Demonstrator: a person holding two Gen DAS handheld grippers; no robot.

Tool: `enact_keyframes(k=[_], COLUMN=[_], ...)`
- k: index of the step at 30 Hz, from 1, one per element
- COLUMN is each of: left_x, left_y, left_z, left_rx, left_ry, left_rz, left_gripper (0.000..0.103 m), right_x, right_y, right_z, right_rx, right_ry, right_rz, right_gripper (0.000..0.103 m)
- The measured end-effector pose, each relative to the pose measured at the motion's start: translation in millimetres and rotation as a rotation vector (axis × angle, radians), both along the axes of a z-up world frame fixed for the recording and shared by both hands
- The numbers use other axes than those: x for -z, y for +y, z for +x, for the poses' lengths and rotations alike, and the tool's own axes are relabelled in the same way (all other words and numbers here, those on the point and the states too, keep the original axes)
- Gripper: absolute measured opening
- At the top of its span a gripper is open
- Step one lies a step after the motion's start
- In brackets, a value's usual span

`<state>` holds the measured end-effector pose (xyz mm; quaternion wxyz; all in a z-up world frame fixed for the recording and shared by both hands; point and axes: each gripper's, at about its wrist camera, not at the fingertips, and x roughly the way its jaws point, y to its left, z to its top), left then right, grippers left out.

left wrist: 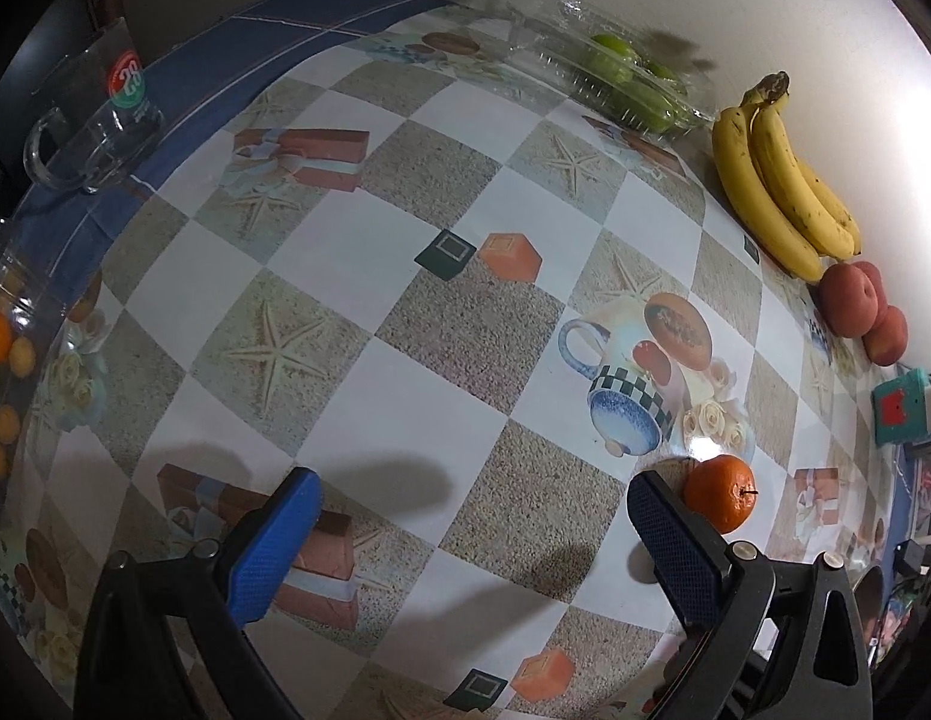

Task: Organize fruits
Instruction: 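Close the right gripper on the small brown kiwi, then close the left gripper on the last tangerine while the right tool holds the kiwi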

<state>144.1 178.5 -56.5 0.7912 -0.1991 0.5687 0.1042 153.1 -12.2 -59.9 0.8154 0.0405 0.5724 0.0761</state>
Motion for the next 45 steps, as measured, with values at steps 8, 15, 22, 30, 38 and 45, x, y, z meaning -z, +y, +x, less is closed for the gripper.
enact_keyframes(k=[8, 15, 22, 30, 38, 45], left_x=[2.5, 4.3, 4.3, 0.5, 0.5, 2.4], left_y=[-5.6, -6.1, -10.0, -33.4, -64.0, -95.1], left_z=[2.6, 3.0, 3.3, 11.1, 22.9, 32.7], left_rx=[0.015, 0.007, 0.017, 0.089, 0.185, 0.291], left_ry=[0.007, 0.014, 0.014, -0.025, -0.061, -0.106], left_rz=[-0.011, -0.022, -0.035, -0.06, -0.109, -0.073], left_gripper=[0.103, 0.103, 0.103, 0.103, 0.103, 0.098], right_x=[1.0, 0.3, -6.0, -18.9, -19.5, -15.6], right_y=[8.4, 12.4, 9.9, -28.1, -91.7, -117.7], right_z=[2.9, 1.6, -1.8, -6.8, -12.4, -17.4], right_rx=[-0.019, -0.037, -0.037, 0.047, 0.213, 0.275], right_ry=[0.001, 0.005, -0.005, -0.023, 0.001, 0.025], right_rz=[-0.003, 0.006, 0.02, 0.014, 0.047, 0.085], right_gripper=[0.048, 0.027, 0.027, 0.027, 0.026, 0.027])
